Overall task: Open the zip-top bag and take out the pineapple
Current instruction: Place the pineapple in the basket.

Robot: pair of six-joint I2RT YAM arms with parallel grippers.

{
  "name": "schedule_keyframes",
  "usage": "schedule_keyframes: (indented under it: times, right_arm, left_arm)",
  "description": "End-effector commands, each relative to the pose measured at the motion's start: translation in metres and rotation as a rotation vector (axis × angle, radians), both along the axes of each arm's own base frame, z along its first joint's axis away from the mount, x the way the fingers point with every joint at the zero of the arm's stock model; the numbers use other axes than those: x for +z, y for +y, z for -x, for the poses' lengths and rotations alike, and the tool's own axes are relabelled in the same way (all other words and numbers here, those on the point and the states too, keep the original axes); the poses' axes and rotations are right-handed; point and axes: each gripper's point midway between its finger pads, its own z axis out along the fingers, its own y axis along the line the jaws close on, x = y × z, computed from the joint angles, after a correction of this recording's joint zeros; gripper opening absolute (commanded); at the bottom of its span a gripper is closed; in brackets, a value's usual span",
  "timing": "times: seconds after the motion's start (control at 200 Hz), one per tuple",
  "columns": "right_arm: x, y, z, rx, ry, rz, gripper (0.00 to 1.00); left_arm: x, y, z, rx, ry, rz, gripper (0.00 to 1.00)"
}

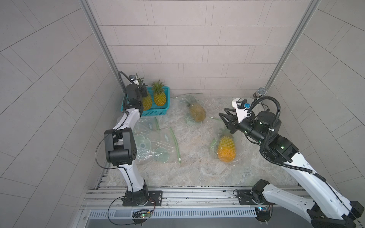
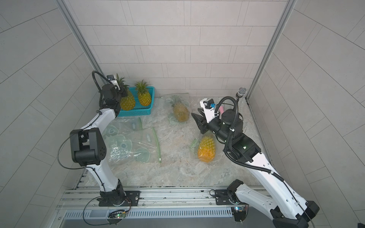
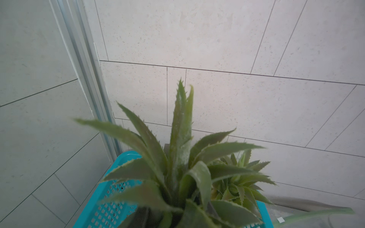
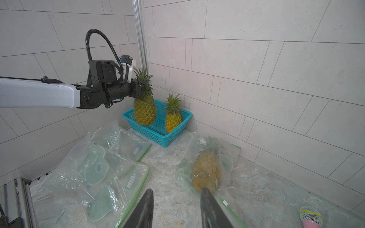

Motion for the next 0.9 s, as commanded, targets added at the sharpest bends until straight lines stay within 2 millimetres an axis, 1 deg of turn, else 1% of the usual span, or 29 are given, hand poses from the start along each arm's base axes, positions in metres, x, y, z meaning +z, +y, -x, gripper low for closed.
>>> schedule_keyframes:
  times: [0.0,0.2,0.405,0.595,0.8,0.896]
  right_arm:
    - [0.004,-0.002,0.004,0.001,-0.002,-0.017,0.41]
    - [-0.003,0.0,0.001,0.003,0.023,-0.014,0.41]
    - [-0.009,0.005,-0.004,0.014,0.047,-0.011,0.41]
    - [-0.012,0.008,-0.005,0.022,0.063,-0.014,0.41]
    - [-0.017,0.01,-0.006,0.029,0.08,-0.009,0.41]
    - [-0.019,0.011,-0.007,0.032,0.09,-0.011,0.41]
  left_arm:
    - [0.073,0.006,-0.005,-0.013,-0.241,-0.056,0.04]
    - [0.048,0.017,-0.03,-0.017,-0.222,-0.056,0.04]
    - [0.038,0.025,-0.049,-0.017,-0.234,-0.065,0.03]
    - [0.023,0.035,-0.068,0.008,-0.226,-0.071,0.03]
    - [0.006,0.036,-0.089,-0.009,-0.229,-0.045,0.03]
    - [-0.001,0.037,-0.096,-0.012,-0.234,-0.037,0.04]
